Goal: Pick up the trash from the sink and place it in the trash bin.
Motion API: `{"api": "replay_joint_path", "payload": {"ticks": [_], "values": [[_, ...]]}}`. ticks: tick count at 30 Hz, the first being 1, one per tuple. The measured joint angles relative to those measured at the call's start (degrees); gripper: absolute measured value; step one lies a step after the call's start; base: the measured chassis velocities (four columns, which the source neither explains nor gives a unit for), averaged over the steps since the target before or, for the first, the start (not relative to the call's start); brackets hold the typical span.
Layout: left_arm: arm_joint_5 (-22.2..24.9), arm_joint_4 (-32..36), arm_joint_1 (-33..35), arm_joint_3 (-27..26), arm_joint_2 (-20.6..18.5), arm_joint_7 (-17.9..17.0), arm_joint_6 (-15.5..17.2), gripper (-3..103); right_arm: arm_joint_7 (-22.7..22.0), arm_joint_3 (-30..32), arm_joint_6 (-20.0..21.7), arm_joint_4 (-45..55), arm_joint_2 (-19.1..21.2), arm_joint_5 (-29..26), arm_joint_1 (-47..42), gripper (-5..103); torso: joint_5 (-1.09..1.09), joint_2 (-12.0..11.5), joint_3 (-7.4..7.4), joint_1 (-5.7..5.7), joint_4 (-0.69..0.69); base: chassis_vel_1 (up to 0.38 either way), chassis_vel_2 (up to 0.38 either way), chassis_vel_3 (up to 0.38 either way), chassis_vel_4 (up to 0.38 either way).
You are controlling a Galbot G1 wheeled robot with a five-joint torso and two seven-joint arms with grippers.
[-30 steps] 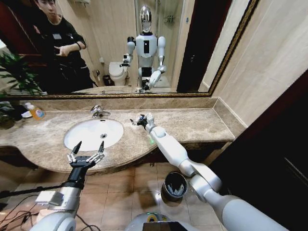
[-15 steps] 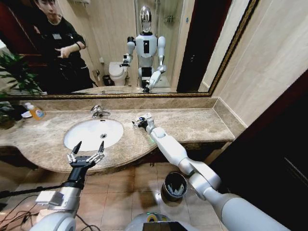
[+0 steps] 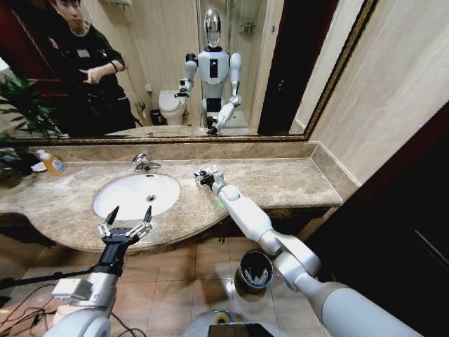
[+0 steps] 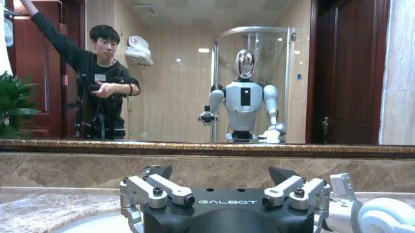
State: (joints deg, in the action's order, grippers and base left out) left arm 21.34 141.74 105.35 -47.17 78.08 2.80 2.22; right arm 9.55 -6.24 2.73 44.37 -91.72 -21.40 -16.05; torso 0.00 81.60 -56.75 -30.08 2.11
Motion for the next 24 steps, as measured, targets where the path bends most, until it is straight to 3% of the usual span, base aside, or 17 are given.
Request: {"api": "replay_joint_path", "payload": {"ticks": [3,12,18,24], "values": [[0.0,0.0,0.0,0.0,0.0,0.0,0.0,100,0.1,0.0,0.0,-0.3,-0.2,0.3,0.0,39,0.0,0.0,0.0,0.0,0.0,0.0,0.0,0.0,0.0],[0.0,0.0,0.0,0.0,0.0,0.0,0.0,100,0.2,-0.3,-0.2,-0.3,-0.4,0.9,-0.4,50,0.0,0.0,0.0,0.0,0.0,0.0,0.0,0.0,0.0],[0.0,0.0,0.0,0.0,0.0,0.0,0.0,100,0.2,-0.8,-0.4,-0.2,-0.4,0.9,-0.8,25,0.0,0.0,0.0,0.0,0.0,0.0,0.0,0.0,0.0],[0.0,0.0,0.0,0.0,0.0,0.0,0.0,100,0.0,-0.5,-0.4,0.3,-0.3,0.9,-1.1,20,0.0,0.0,0.0,0.0,0.0,0.0,0.0,0.0,0.0]]}}
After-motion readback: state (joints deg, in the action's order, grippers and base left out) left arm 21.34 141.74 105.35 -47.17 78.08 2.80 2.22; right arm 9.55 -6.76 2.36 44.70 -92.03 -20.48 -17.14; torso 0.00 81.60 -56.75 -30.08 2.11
